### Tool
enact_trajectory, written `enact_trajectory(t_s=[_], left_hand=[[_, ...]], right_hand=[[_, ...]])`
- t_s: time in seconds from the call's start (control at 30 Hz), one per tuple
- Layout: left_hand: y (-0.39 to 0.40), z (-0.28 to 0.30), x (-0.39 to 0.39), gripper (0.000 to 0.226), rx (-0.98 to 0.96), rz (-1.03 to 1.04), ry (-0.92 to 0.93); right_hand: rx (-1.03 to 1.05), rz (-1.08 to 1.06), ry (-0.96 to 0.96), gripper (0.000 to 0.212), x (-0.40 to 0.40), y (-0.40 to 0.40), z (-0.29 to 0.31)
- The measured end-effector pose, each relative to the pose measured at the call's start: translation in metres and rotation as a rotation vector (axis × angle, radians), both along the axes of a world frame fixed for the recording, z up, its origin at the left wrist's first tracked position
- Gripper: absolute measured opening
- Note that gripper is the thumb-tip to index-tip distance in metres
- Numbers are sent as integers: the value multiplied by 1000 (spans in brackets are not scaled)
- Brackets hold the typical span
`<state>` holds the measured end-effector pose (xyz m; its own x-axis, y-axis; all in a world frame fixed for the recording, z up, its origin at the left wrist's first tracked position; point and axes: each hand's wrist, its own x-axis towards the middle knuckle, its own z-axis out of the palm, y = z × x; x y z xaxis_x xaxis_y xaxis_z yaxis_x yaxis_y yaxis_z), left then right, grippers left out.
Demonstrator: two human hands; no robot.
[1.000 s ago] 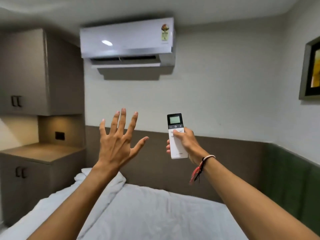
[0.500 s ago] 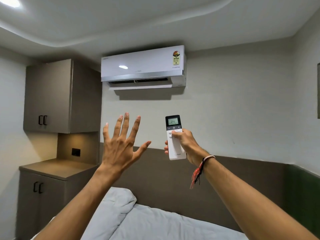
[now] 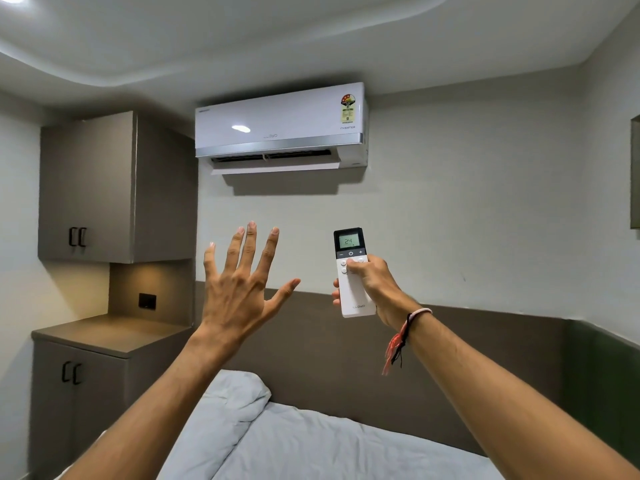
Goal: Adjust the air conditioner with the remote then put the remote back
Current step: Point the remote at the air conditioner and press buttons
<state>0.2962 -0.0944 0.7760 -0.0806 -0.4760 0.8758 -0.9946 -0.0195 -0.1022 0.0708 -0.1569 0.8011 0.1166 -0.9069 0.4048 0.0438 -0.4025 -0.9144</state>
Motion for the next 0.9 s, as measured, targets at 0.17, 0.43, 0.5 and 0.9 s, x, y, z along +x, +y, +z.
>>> enact_trajectory(t_s=[0.17, 0.43, 0.5, 0.9], left_hand=[[-2, 1, -2, 90, -2, 0, -11], [-2, 1, -5, 90, -7, 0, -8], [-2, 0, -5, 90, -3, 2, -13], [0, -3, -5, 90, 17, 9, -14]], right_hand=[[-20, -74, 0, 11, -6, -2, -3], [35, -41, -27, 6, -10, 0, -3], [40, -37, -27, 7, -9, 0, -4], [101, 21, -75, 23, -2, 4, -7]])
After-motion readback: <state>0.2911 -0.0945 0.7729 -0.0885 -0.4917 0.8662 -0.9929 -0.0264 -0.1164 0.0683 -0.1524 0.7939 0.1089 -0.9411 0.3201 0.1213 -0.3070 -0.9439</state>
